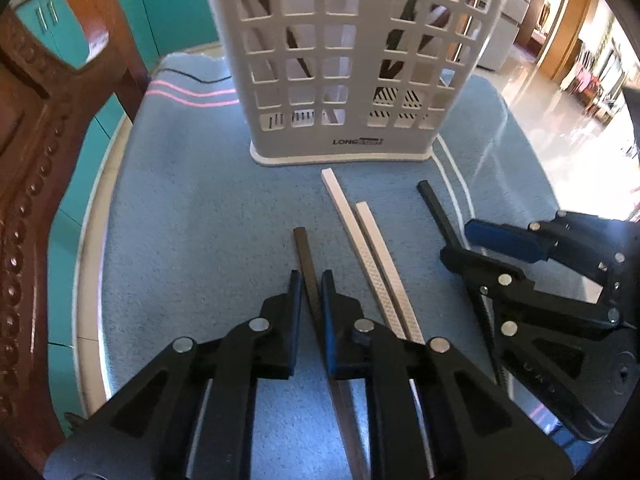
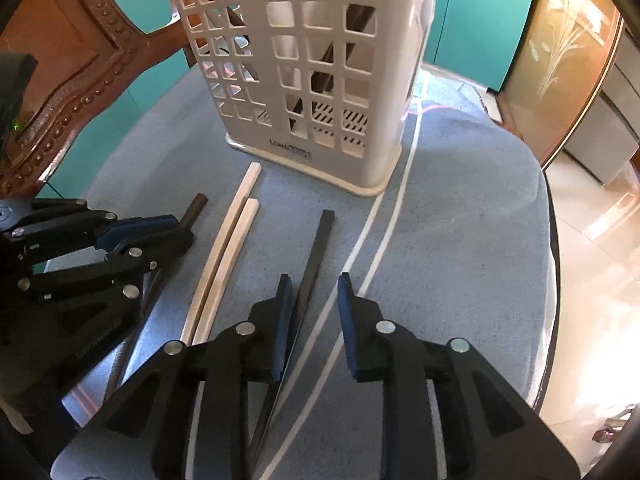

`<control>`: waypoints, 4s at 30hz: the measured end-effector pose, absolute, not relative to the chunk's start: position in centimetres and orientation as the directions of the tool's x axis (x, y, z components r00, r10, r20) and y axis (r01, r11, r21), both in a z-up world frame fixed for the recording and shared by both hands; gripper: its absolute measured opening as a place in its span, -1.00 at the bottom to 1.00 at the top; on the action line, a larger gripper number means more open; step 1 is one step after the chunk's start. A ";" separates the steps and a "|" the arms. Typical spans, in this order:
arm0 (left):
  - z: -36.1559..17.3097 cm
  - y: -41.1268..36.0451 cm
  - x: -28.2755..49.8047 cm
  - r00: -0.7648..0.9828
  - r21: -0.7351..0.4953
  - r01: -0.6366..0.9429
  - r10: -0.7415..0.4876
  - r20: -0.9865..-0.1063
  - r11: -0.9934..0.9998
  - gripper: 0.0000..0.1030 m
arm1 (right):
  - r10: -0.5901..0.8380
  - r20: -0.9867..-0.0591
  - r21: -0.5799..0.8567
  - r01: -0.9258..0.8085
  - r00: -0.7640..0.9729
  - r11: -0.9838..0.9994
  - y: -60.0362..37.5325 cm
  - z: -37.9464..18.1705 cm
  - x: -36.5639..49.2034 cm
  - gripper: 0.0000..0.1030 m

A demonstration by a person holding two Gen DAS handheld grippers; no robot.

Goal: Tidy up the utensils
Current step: 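Grasp a dark brown chopstick with the left tool while the right tool grasps a black one, then carry both held chopsticks over the caddy and lower them in, then open both tools to release the chopsticks into the caddy, then move both open tools back over the light wooden chopsticks on the cloth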

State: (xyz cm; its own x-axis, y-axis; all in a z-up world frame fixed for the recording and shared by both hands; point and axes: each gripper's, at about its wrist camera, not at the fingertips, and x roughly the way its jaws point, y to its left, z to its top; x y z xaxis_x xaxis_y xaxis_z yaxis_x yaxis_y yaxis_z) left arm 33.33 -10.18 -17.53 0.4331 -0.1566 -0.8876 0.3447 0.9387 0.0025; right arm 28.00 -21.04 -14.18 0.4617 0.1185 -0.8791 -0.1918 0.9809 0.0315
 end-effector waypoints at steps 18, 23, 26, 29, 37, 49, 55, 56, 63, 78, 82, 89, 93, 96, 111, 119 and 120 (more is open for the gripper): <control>-15.2 -10.0 30.6 0.515 0.010 0.295 -0.151 -0.844 0.956 -0.86 | 0.227 -0.782 0.118 -0.220 0.581 0.968 -22.2 -9.3 26.2 -0.88; -10.1 -8.2 28.2 0.608 -0.059 0.315 -0.249 -0.754 0.947 -0.86 | 0.296 -0.638 0.170 -0.245 0.711 0.954 -24.9 -3.1 22.6 -0.87; -6.6 -7.2 26.0 0.654 -0.114 0.354 -0.332 -0.680 0.928 -0.86 | 0.323 -0.555 0.192 -0.259 0.767 0.947 -26.5 -0.2 20.0 -0.87; -3.0 -6.5 24.5 0.709 -0.124 0.375 -0.371 -0.600 0.919 -0.86 | 0.338 -0.478 0.202 -0.273 0.810 0.940 -27.5 2.7 17.9 -0.87; 6.8 -5.2 23.2 0.819 -0.132 0.370 -0.390 -0.421 0.920 -0.87 | 0.352 -0.314 0.206 -0.299 0.881 0.932 -27.7 10.6 19.5 -0.87; 12.3 -2.1 28.2 0.891 -0.318 0.272 -0.362 -0.273 0.908 -0.87 | 0.178 -0.154 0.315 -0.123 0.972 0.941 -28.9 12.0 26.1 -0.87; 11.0 -2.9 30.5 0.941 -0.285 0.171 -0.242 -0.236 0.943 -0.86 | 0.163 -0.237 0.220 -0.110 0.958 0.969 -26.4 8.8 28.8 -0.87; 10.6 -3.1 30.9 0.943 -0.271 0.156 -0.225 -0.245 0.950 -0.87 | 0.159 -0.244 0.201 -0.110 0.957 0.973 -26.0 8.5 28.9 -0.87; 7.0 -5.5 34.0 0.916 -0.204 0.115 -0.183 -0.356 0.972 -0.86 | 0.141 -0.267 0.145 -0.105 0.953 0.984 -24.8 7.3 28.7 -0.87; 5.9 -6.0 31.1 0.926 -0.160 0.145 -0.191 -0.326 0.976 -0.83 | 0.157 -0.166 0.096 -0.143 0.974 0.985 -25.2 9.2 23.3 -0.70; 6.1 -5.4 29.3 0.945 -0.157 0.138 -0.178 -0.276 0.978 -0.69 | 0.321 -0.117 0.074 -0.314 0.940 0.947 -24.1 9.1 20.3 -0.68; 4.9 -4.5 27.4 0.947 -0.162 0.142 -0.182 -0.263 0.976 -0.58 | 0.445 -0.467 0.106 -0.451 0.764 0.886 -21.2 -0.8 22.8 -0.62; 2.0 -4.8 27.6 0.922 -0.111 0.156 -0.185 -0.339 0.981 -0.58 | 0.349 -0.721 0.192 -0.312 0.599 0.931 -20.8 -8.5 26.8 -0.62; -1.2 -4.7 28.3 0.876 -0.118 0.173 -0.207 -0.436 0.978 -0.58 | 0.299 -0.820 0.179 -0.277 0.488 0.944 -19.8 -12.7 27.7 -0.62; -7.9 -5.9 30.3 0.748 -0.017 0.194 -0.159 -0.644 0.981 -0.56 | 0.189 -0.896 0.072 -0.290 0.401 0.954 -18.4 -14.9 27.5 -0.70; -11.4 -6.8 31.6 0.636 -0.032 0.228 -0.174 -0.751 0.973 -0.54 | 0.165 -0.896 0.061 -0.254 0.412 0.965 -20.8 -14.9 27.2 -0.81; -12.0 -7.1 31.9 0.615 -0.041 0.235 -0.181 -0.767 0.971 -0.53 | 0.162 -0.897 0.066 -0.237 0.411 0.969 -21.4 -14.9 27.4 -0.81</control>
